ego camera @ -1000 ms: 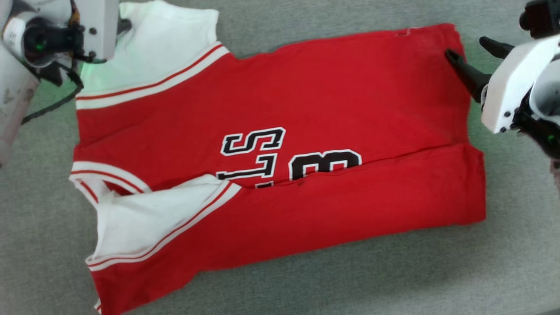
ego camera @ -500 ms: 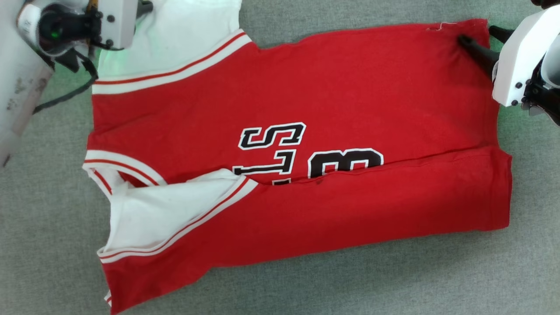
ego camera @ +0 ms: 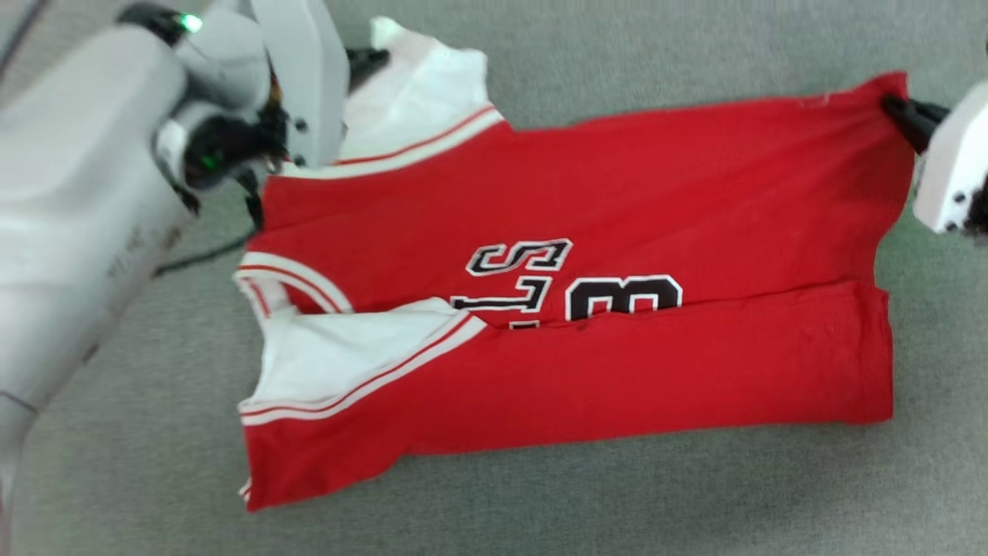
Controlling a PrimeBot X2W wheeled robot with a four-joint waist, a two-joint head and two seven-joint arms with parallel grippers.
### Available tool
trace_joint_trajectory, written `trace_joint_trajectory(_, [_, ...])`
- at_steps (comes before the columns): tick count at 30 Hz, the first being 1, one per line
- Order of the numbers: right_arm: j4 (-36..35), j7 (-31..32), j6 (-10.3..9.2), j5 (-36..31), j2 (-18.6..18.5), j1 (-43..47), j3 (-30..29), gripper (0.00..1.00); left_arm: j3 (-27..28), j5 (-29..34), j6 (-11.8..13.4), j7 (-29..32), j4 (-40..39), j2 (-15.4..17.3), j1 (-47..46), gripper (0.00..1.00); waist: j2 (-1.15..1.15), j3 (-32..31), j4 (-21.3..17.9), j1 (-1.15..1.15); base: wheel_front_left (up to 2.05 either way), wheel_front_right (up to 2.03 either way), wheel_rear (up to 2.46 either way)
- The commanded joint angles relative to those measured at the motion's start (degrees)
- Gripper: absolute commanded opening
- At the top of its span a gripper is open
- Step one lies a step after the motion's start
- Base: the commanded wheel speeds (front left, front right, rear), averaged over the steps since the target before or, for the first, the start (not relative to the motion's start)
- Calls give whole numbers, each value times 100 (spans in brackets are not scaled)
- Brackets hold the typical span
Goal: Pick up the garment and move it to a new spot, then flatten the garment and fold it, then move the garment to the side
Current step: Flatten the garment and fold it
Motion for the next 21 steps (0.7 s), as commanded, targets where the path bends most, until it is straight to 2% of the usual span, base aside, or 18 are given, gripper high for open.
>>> trace_joint_trajectory(1, [-115,-96,-6,77,-190,212,56,0,-70,-40,7,-280,-246,72,154,0,0,-635,449,0,0,0,0])
trace_joint_trajectory(5, [-465,-316,-6,273,-526,670,147,0,-232,-184,7,-895,-917,326,494,0,0,-1027,677,0,0,0,0])
trace_joint_trajectory(12, [-1242,-536,-6,430,-1122,1546,109,0,-382,-388,7,-1881,-2195,1168,1256,0,0,-1447,912,0,0,0,0])
trace_joint_trajectory(18, [-1865,-594,-6,446,-1511,2341,-157,0,-459,-379,7,-2584,-3085,1792,1958,0,0,-1544,1017,0,0,0,0])
trace_joint_trajectory(21, [-2202,-497,-6,472,-1647,2823,-314,0,-480,-330,47,-2964,-3471,1991,2341,0,0,-1516,1033,0,0,0,0])
